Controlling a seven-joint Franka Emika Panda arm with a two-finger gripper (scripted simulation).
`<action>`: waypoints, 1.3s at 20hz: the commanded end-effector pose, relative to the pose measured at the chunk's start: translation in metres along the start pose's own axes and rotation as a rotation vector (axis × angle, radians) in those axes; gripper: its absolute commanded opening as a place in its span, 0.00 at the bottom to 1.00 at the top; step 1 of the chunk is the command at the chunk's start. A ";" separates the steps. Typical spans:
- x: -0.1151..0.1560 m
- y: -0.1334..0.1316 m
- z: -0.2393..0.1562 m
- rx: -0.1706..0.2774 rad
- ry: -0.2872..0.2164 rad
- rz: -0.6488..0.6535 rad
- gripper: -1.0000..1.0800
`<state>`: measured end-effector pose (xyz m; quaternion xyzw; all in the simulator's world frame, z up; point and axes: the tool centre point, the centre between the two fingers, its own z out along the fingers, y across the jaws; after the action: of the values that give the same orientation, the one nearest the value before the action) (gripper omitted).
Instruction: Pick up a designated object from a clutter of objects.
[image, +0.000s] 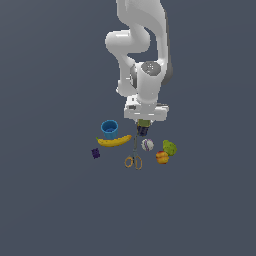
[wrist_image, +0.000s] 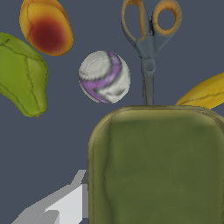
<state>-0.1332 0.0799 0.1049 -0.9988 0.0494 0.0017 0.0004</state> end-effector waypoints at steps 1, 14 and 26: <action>0.007 -0.005 -0.017 0.002 0.003 0.000 0.00; 0.047 -0.034 -0.121 0.002 0.003 -0.001 0.00; 0.089 -0.062 -0.223 0.001 0.003 0.000 0.00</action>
<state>-0.0437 0.1298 0.3135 -0.9988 0.0494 0.0016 0.0005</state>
